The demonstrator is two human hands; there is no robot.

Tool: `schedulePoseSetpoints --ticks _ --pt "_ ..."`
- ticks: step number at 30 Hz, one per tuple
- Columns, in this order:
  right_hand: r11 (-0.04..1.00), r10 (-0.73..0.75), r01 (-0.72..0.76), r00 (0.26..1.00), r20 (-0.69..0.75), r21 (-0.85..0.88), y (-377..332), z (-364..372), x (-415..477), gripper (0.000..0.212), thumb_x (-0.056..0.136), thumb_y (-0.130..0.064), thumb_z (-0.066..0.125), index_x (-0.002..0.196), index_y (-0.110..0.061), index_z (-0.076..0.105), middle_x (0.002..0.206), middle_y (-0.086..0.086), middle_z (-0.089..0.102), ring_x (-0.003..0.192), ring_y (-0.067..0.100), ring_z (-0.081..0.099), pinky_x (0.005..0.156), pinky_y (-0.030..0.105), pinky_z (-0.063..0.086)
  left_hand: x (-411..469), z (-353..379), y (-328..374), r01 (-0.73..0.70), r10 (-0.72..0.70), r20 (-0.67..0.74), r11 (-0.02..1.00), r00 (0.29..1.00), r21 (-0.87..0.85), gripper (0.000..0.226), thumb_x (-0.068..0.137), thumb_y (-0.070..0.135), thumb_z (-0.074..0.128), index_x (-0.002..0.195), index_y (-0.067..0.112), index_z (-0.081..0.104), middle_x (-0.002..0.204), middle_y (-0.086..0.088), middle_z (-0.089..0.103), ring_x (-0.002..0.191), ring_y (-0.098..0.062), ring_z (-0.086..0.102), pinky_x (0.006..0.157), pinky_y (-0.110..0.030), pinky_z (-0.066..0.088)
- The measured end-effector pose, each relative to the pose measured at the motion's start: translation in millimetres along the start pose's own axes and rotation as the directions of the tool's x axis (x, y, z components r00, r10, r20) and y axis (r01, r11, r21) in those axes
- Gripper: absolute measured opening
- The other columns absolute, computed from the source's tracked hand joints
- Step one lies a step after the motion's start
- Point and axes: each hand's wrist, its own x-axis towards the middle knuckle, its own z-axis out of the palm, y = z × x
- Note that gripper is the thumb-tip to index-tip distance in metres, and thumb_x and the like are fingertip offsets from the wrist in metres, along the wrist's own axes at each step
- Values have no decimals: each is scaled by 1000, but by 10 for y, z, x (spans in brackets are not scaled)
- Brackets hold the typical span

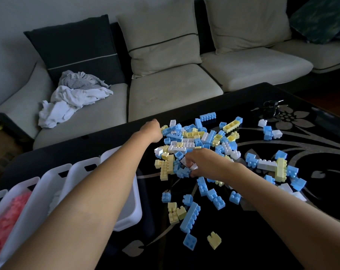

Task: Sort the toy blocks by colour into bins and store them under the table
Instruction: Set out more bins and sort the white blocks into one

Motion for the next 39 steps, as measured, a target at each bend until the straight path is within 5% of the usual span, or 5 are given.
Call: schedulePoseSetpoints --ticks 16,20,26,32,39 --pt "932 166 -127 982 -88 340 -76 -424 -115 15 81 -20 71 89 -13 60 78 -6 63 67 7 59 59 12 46 -447 24 -67 -124 89 261 985 961 121 45 93 54 46 82 10 51 74 -4 49 63 -15 49 63 -26 40" --pt "395 171 -186 977 127 900 -79 -469 -149 10 88 -8 61 97 -3 61 88 8 68 76 12 64 66 18 53 -539 -7 -67 -145 137 192 989 972 28 43 92 46 53 65 14 42 66 -1 42 54 -13 39 54 -24 33" --pt "-296 71 -268 951 301 917 -161 -335 -135 22 89 -15 52 107 -3 52 69 4 55 54 8 49 44 15 43 -814 -212 -280 -173 198 30 914 980 -367 33 94 40 51 82 11 61 66 -3 45 54 -13 40 55 -26 35" --pt "-329 55 -249 958 282 911 -487 -163 -179 23 92 -31 50 99 -10 49 65 0 37 47 5 42 39 12 38 -1224 -396 -896 -41 73 -3 527 997 -849 35 94 39 54 92 9 71 72 2 60 55 -8 40 45 -16 34" --pt "-154 26 -219 974 226 963 -1300 -141 -69 31 85 -14 60 111 2 53 84 14 64 59 10 56 50 15 50 -1797 -497 -1949 -25 -164 -178 665 970 -746 25 92 36 58 78 17 69 69 2 62 61 -12 49 55 -24 43"
